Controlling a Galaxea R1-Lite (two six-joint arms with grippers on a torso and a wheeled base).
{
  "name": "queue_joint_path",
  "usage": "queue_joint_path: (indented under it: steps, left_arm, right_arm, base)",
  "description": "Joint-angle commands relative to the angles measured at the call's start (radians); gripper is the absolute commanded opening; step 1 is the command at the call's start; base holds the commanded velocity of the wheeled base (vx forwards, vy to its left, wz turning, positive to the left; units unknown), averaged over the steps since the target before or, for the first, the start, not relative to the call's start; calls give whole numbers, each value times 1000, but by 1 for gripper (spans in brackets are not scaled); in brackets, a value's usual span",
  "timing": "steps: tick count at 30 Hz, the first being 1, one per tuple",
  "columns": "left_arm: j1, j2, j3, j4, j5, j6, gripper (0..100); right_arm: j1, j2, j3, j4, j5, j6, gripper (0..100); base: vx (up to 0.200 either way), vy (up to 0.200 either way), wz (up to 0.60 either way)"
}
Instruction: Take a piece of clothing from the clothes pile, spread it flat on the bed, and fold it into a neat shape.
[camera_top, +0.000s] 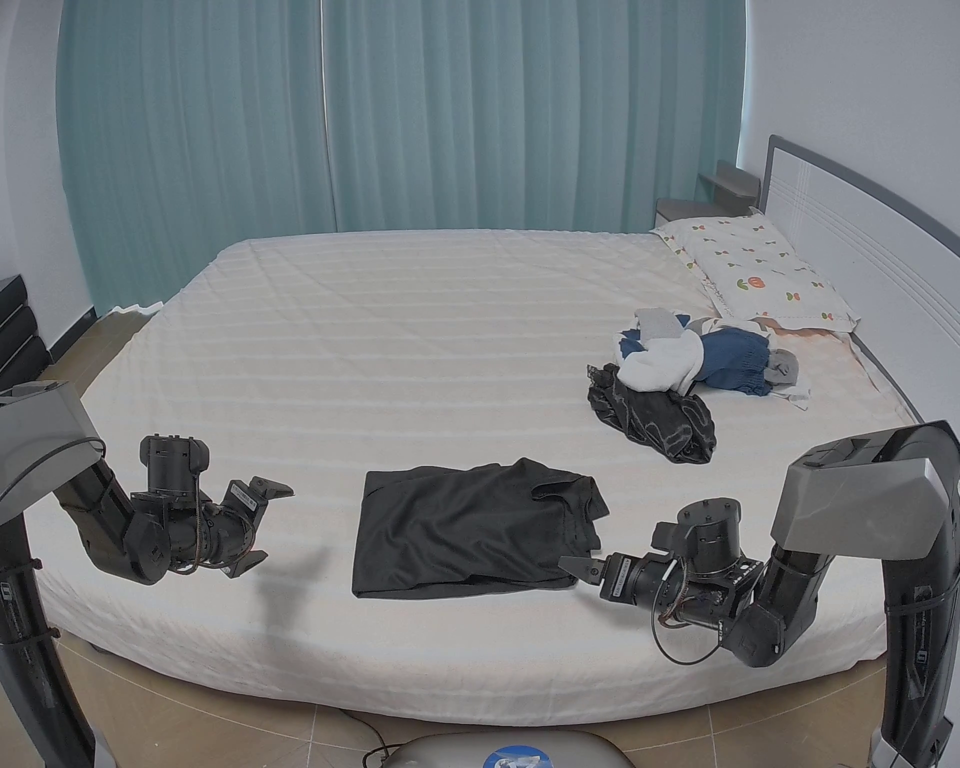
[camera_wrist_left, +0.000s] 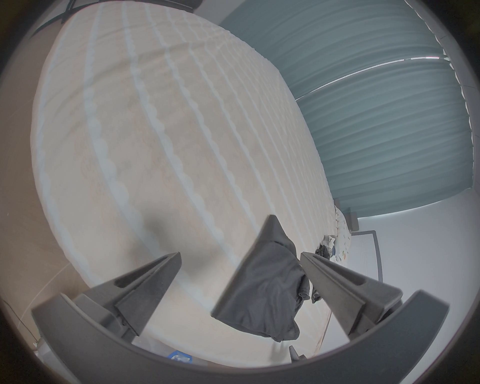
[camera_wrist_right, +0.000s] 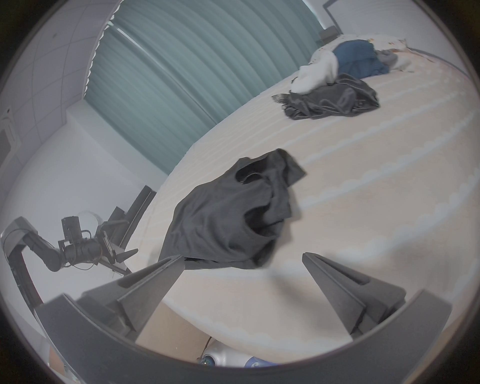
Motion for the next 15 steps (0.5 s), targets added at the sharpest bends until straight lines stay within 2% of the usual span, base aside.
queue_joint_path:
  steps: [1, 11, 12, 15]
  left_arm:
    - [3, 20, -11, 0, -2, -1, 100]
    - [9, 21, -16, 0, -2, -1, 100]
    - [9, 21, -16, 0, -2, 1, 100]
    - [9, 23, -16, 0, -2, 1, 100]
  right_arm:
    - [-17, 5, -89, 65, -6, -43, 100]
    - [-40, 59, -257, 263, -10, -149, 100]
    - [-40, 59, -261, 281, -10, -154, 0]
    - [-42, 43, -251, 306, -14, -174, 0]
  base:
    - [0, 0, 0]
    - [0, 0, 0]
    - [0, 0, 0]
    - [0, 0, 0]
